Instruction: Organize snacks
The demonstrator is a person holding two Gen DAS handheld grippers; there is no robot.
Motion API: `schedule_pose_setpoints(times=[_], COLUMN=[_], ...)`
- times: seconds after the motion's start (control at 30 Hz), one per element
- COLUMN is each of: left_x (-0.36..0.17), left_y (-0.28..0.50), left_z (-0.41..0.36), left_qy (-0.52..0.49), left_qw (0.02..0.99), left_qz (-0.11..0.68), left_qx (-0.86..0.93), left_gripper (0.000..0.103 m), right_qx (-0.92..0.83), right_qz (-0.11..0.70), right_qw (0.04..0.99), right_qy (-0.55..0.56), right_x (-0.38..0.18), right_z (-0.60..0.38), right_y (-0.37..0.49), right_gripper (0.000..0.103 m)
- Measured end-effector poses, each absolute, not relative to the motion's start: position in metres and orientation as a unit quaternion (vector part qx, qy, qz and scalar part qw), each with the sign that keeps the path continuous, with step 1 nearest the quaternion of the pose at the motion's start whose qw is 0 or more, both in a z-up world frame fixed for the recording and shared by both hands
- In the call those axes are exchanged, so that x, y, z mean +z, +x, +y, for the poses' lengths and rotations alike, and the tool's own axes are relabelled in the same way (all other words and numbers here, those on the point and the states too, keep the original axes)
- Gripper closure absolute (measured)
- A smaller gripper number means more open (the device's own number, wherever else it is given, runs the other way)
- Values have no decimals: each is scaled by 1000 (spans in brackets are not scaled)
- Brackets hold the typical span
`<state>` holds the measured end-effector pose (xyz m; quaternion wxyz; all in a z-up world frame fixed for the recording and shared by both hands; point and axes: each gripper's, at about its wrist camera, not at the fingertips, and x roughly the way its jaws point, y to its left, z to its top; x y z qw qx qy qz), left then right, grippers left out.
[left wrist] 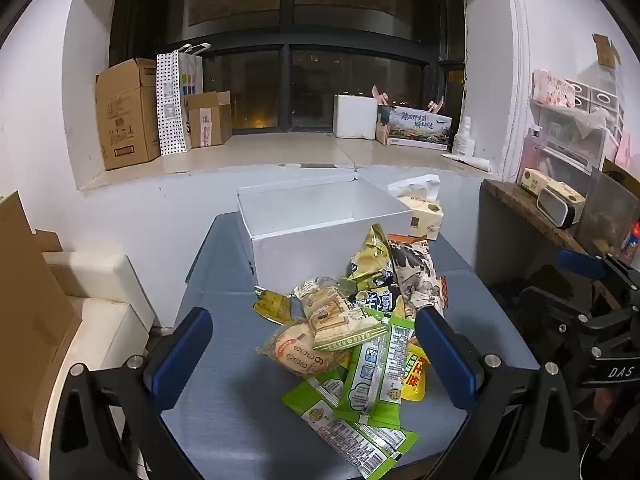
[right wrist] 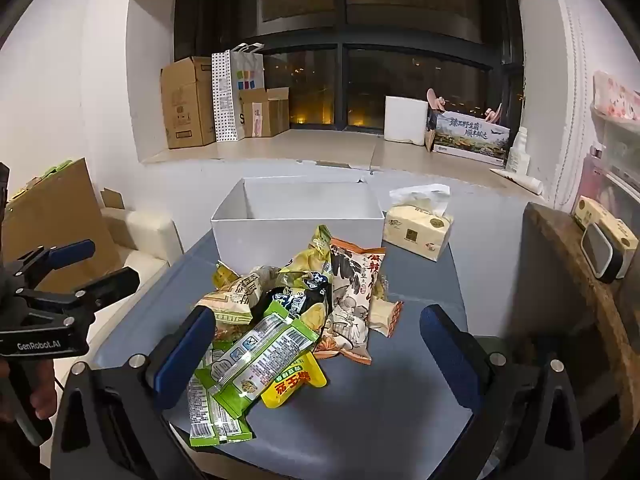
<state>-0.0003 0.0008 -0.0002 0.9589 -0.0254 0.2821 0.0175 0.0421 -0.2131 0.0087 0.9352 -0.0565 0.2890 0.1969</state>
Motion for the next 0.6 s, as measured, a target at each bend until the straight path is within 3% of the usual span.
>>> schedule_pose_setpoints(times=[0.6], left_x=[0], left_y=[0], left_z=[-2], left_qy=[-28], left_qw=[958], left_qz=[286], left_qx=[2], left_gripper=[0], right_qx=[184], right_qz=[297], right_qw=[936], right_qy=[-48], right_x=[8], right_z=[-218], right_y=[45], right_gripper=[0])
